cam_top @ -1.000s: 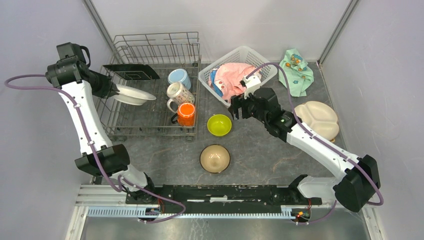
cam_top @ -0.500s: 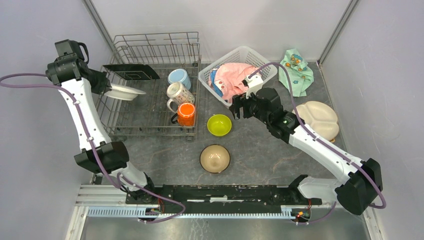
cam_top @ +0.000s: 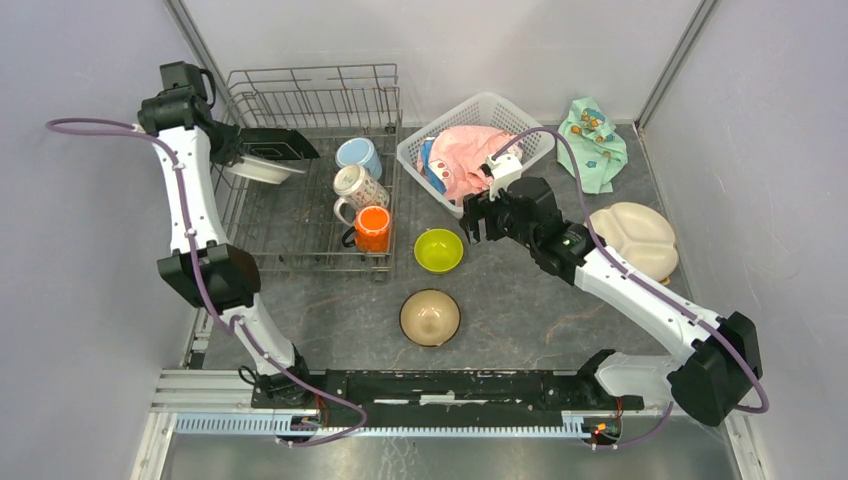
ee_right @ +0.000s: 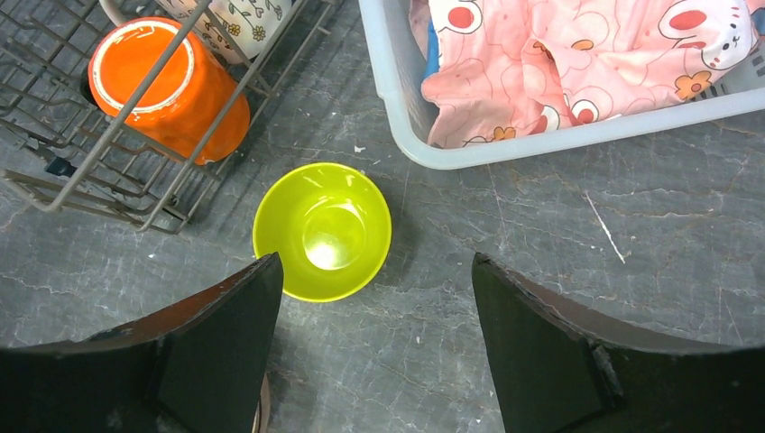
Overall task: Load the mixed dishes into the dish rack
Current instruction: Insert the plate into the dish rack.
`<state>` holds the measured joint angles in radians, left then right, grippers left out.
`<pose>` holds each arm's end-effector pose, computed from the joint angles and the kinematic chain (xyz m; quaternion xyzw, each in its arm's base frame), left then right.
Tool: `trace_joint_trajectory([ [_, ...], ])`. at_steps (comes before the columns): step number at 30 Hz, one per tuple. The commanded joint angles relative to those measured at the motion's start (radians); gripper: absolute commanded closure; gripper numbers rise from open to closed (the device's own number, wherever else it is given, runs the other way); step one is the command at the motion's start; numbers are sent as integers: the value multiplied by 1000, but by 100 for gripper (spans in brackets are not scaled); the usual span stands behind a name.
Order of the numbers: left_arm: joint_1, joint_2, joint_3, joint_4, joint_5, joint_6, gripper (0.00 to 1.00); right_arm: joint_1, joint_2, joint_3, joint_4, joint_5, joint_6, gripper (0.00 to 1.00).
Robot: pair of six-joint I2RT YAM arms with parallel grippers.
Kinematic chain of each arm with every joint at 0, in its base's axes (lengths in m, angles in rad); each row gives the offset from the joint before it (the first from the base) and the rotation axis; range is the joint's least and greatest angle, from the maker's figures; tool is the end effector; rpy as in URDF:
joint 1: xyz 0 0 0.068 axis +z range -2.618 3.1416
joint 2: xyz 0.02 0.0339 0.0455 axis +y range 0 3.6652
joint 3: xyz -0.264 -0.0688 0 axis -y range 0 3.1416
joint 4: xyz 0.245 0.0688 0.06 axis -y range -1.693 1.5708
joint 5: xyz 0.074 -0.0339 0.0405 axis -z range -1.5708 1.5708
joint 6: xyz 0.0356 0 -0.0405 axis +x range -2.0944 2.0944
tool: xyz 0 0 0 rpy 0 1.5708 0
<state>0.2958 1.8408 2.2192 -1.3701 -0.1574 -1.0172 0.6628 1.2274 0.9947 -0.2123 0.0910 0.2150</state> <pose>0.3386 0.1090 0.4228 -0.6009 0.7431 -0.0300 0.2929 0.2244 0.1711 0.3169 -0.1639 0.8291 0.1917 0.4989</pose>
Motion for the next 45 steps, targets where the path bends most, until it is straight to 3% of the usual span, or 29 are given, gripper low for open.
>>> trace_joint_trajectory([
  [1, -17, -1, 119, 137, -25, -59, 98, -2, 6, 44, 8, 5, -3, 17],
  [31, -24, 10, 149, 9, -27, -31, 98, -2, 0, 47, 1, 42, -34, 16],
  [45, -25, 40, 115, 36, -58, -89, 98, -3, -9, 44, 3, 43, -28, 16],
])
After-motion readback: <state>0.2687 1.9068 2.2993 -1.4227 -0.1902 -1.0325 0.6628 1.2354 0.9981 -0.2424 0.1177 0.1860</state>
